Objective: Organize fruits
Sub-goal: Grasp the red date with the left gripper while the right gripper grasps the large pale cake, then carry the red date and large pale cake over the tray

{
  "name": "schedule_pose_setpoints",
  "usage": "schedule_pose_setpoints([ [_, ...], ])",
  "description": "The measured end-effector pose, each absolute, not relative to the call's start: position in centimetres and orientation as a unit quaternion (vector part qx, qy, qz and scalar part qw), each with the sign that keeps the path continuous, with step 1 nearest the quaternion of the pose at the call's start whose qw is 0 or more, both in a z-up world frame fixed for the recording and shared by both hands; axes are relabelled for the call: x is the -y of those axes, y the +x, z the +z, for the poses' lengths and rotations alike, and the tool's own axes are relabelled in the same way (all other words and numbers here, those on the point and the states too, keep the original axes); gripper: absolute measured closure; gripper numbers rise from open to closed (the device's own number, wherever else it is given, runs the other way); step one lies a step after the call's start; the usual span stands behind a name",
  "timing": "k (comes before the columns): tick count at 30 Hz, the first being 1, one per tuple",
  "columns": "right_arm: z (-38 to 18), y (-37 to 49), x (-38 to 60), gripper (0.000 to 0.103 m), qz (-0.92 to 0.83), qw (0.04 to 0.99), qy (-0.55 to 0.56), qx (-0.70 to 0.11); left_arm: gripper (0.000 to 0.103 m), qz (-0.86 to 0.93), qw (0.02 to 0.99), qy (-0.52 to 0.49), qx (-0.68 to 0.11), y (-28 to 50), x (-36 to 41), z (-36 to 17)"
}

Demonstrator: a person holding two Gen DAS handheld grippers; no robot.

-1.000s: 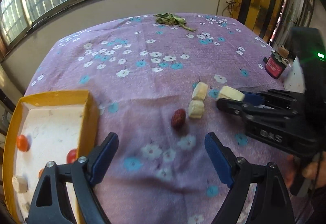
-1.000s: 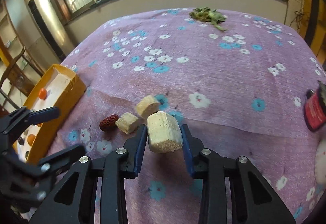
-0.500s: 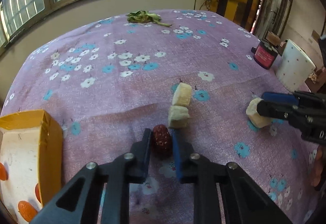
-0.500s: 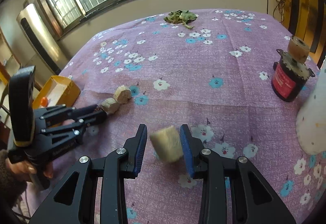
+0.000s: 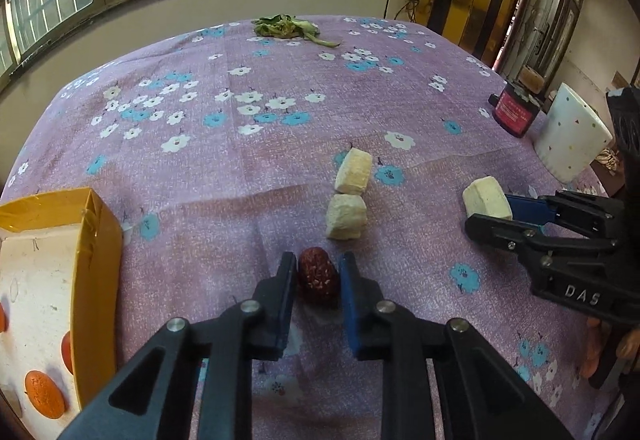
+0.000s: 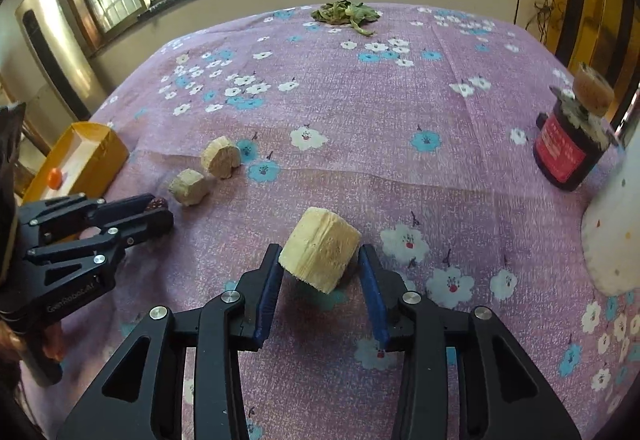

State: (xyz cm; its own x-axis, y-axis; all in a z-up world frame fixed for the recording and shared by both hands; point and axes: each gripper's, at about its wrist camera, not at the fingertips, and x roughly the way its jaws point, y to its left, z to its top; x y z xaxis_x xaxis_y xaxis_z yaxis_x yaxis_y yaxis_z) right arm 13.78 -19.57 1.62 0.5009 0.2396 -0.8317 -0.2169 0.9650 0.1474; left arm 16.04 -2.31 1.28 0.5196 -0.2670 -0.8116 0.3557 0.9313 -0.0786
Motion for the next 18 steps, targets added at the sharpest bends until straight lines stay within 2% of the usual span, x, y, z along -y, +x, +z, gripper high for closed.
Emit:
schedule_pose_setpoints([
  [4,1.8,13.8,20.1,0.067,0.128,0.867,0.032,-0.481,0.080,-0.170,0.873,0.063,-0.452,15.7,2.5,1.3],
  [9,3.0,12.6,21.2,0.067,0.126,0.868,0.053,-0.477,0.080,-0.174,0.870,0.029,-0.460,14.3,1.3,1.6],
  [18,5.3,7.1,20.6,0.067,0.126,0.880,0.049,-0.455,0.080,-0.185,0.865,0.001,-0.465,9.7,-0.3,2.4],
])
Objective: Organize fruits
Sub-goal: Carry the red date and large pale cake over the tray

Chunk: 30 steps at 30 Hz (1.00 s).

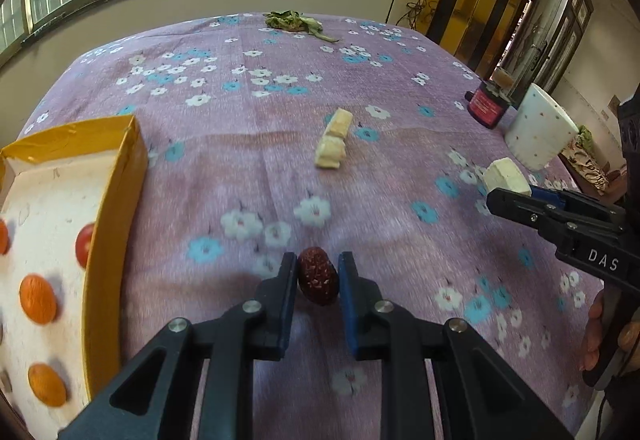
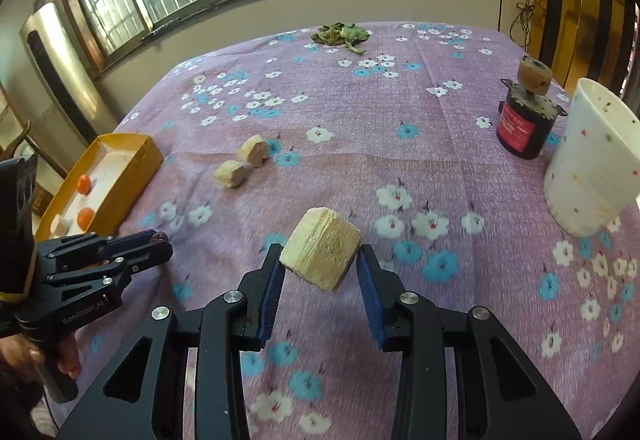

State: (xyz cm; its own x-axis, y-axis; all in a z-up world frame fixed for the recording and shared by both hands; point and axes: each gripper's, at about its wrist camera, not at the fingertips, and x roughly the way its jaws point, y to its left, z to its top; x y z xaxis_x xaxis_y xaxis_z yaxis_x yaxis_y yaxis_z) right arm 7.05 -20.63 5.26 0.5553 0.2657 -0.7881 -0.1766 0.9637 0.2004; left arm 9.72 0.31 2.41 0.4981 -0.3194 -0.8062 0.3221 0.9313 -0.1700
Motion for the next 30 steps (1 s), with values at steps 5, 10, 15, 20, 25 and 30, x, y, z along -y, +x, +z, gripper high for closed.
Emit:
schedule_pose_setpoints([
  [5,5.3,4.3,19.6,0.067,0.129,0.881,0.046,-0.454,0.080,-0.185,0.867,-0.007,-0.463,7.2,-1.2,3.1],
  [10,4.8,2.2,18.0,0.067,0.131,0.877,0.043,-0.460,0.080,-0.184,0.866,-0.011,-0.465,5.5,-2.1,3.5],
  [15,4.9,0.5,16.1,0.067,0.137,0.876,0.043,-0.461,0.080,-0.178,0.869,-0.011,-0.461,4.1,-3.4,4.1],
  [20,5.6,-0.2,14.4,0.067,0.145,0.877,0.048,-0.456,0.080,-0.173,0.874,-0.016,-0.453,3.1,-5.0,5.1],
  [25,6.3,0.0,12.3,0.067,0.154,0.877,0.046,-0.453,0.080,-0.163,0.882,-0.021,-0.443,2.6,-7.1,6.0],
  [30,7.2,0.4,9.8,0.067,0.166,0.877,0.047,-0.448,0.080,-0.150,0.887,-0.032,-0.435,2.7,-10.0,6.8],
])
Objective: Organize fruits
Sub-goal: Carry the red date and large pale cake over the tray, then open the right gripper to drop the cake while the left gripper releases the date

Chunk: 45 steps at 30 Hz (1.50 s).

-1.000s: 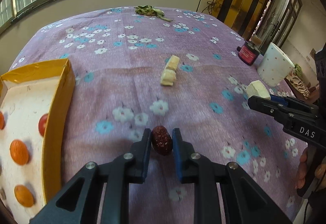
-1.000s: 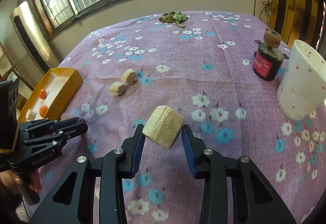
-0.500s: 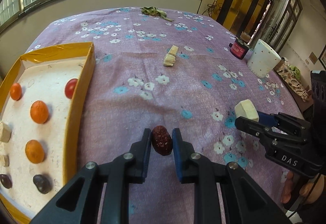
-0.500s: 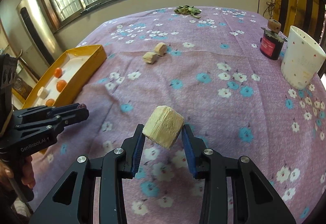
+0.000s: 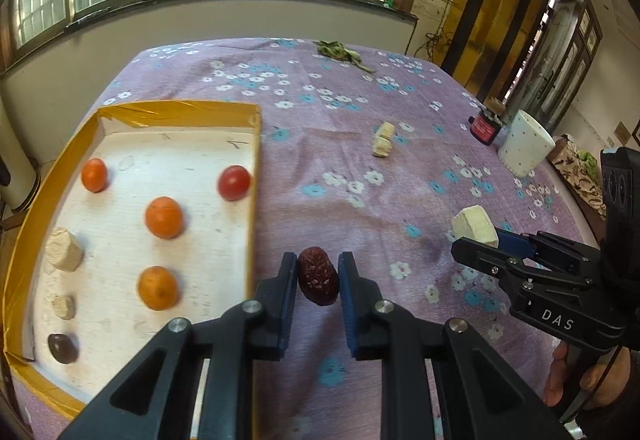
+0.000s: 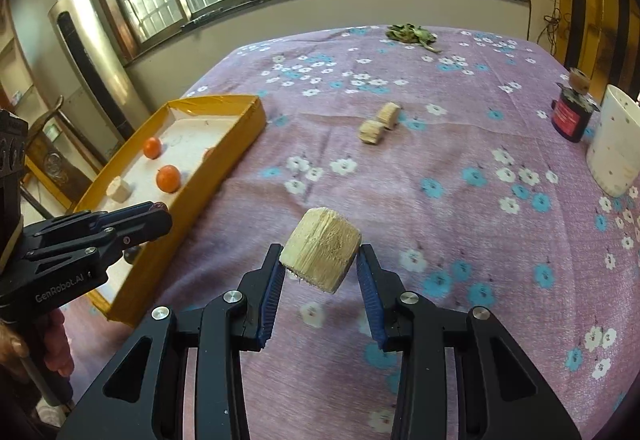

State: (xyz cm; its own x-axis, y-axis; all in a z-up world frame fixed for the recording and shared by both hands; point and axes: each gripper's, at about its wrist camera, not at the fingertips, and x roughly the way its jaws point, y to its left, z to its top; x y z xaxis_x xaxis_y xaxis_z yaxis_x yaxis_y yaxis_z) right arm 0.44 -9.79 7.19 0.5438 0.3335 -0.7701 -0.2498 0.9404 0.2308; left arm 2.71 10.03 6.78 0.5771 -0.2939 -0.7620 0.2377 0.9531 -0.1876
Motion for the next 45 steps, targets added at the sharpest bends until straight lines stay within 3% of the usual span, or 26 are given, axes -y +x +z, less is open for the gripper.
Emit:
schedule_pose_setpoints([
  [26,8.4,5.3,-0.1,0.067,0.209,0.867,0.056,-0.450,0.080,-0.073,0.896,-0.062,-0.434,5.4,-22.6,6.9],
  [45,5.7,14.8,-7.0,0.067,0.205,0.852,0.065,-0.477,0.080,-0.044,0.883,-0.070,-0.462,16.3,-25.9,4.7],
])
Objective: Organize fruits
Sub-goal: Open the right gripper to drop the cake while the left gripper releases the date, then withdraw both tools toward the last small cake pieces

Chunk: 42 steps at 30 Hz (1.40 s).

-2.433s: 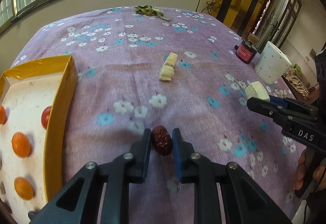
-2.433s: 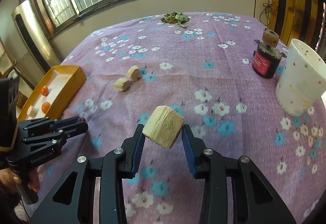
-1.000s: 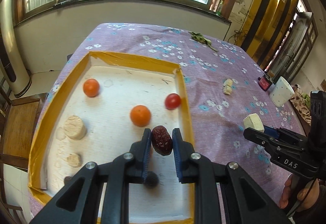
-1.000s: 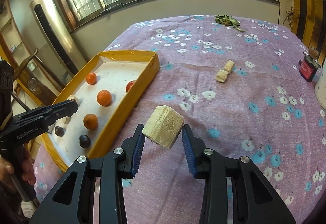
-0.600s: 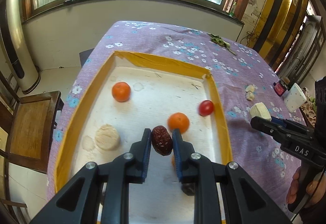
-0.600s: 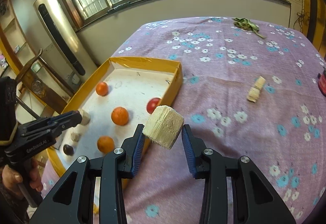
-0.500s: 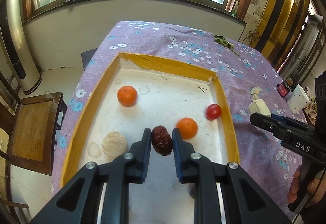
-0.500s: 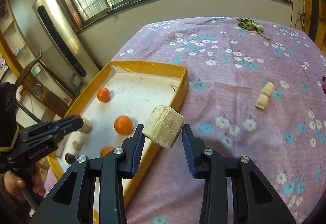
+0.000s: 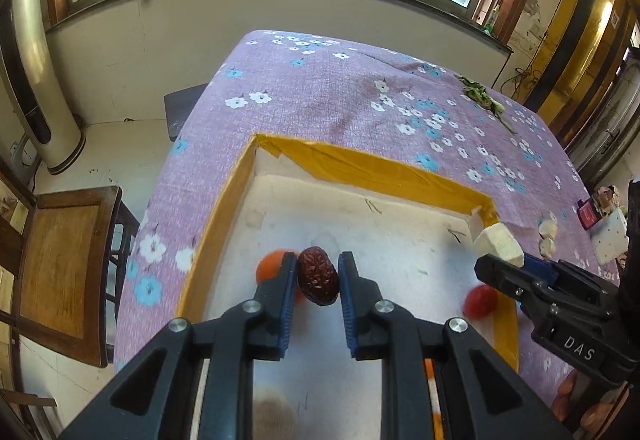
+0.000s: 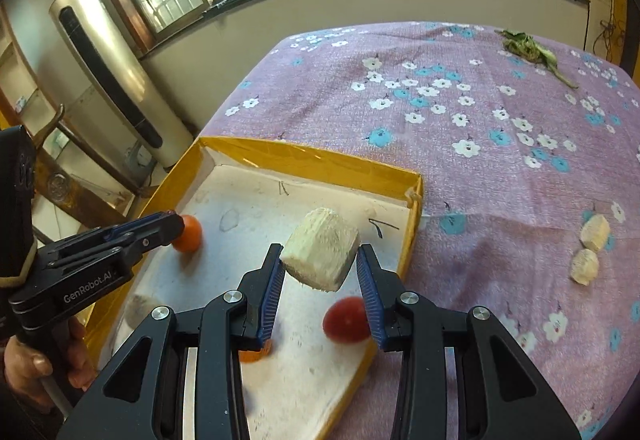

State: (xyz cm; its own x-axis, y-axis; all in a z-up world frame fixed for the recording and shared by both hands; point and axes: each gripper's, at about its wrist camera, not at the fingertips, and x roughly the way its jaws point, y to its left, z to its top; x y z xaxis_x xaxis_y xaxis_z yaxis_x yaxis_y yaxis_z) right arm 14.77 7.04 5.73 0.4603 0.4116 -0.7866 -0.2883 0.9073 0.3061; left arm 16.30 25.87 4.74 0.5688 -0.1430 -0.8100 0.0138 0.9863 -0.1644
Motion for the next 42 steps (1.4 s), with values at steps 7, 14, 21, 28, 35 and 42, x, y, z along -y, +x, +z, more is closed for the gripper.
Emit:
schedule_pose_setpoints([
  [7,4.4,17.3,-8.6,0.067,0.203,0.845,0.041,-0.494,0.080,-0.057,0.875,-0.063,-0.477,19.3,-25.0,3.3],
  [14,3.6,17.3,-9.8,0.067,0.209,0.845,0.016,-0.492,0.080,-0.054,0.875,-0.049,-0.479,20.6,-24.8,2.5],
  [21,3.7,17.1,-9.7,0.066,0.199,0.846,0.004,-0.495,0.058,-0.034,0.876,-0.043,-0.479,20.9,-25.3,2.3],
  [28,5.7,15.1,-8.1,0.060,0.193,0.847,0.034,-0.494,0.053,-0.018,0.881,-0.046,-0.471,19.1,-25.9,3.0],
  [35,7.7,10.6,-6.7,0.045,0.192,0.851,0.052,-0.485,0.038,-0.013,0.898,-0.027,-0.439,15.4,-25.2,5.0],
  [42,8.0,6.5,-3.9,0.040,0.164,0.853,0.057,-0.492,0.032,-0.026,0.905,-0.021,-0.423,12.0,-23.9,6.4],
])
